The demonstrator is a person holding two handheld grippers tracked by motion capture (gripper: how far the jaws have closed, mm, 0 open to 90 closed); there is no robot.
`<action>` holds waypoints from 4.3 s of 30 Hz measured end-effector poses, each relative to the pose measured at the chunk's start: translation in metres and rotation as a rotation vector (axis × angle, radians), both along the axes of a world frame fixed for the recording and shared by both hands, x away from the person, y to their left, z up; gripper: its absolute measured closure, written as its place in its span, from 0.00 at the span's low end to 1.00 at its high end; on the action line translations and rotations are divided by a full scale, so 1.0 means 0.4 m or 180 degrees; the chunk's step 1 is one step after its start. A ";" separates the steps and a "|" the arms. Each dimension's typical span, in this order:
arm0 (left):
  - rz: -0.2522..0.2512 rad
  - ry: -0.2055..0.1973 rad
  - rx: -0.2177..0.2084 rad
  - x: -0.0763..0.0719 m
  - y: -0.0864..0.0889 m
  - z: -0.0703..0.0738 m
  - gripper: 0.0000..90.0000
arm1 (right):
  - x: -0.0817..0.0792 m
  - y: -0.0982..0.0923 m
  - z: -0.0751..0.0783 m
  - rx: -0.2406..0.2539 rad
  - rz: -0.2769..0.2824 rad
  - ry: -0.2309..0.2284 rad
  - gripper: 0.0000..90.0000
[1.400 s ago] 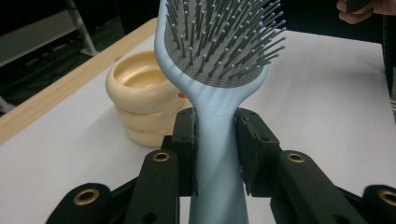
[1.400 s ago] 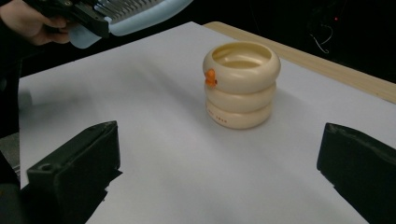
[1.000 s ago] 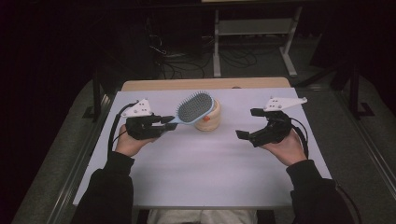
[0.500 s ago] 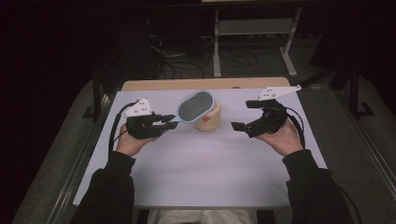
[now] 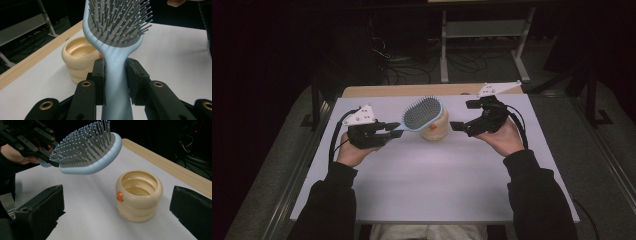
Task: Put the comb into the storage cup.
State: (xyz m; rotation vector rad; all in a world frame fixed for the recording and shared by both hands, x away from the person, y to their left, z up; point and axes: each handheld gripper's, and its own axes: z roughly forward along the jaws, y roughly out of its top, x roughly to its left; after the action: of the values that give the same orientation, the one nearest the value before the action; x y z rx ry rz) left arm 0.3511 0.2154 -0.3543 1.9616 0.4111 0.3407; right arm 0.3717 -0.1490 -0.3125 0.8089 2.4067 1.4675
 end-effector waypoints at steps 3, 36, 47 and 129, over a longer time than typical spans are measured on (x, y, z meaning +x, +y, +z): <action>-0.0005 -0.0013 -0.0010 0.000 0.000 0.001 0.78 | 0.016 0.021 -0.001 -0.0022 0.0022 0.0030 0.00; 0.0089 -0.0246 -0.0141 -0.005 -0.021 0.016 0.78 | 0.084 0.107 0.026 0.0630 0.0239 0.0432 0.10; 0.0146 -0.0286 -0.0199 -0.004 -0.031 0.020 0.78 | 0.113 0.130 0.047 0.0736 0.0257 0.0968 0.35; 0.0454 0.0256 -0.0598 0.005 0.158 -0.077 0.00 | 0.133 0.038 0.335 0.0120 -0.0373 0.0365 0.61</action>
State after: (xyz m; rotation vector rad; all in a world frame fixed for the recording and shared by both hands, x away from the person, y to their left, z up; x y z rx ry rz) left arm 0.3531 0.2788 -0.3851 1.7707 0.6152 0.3034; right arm 0.4247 -0.1336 -0.1787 1.0509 2.3728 1.4630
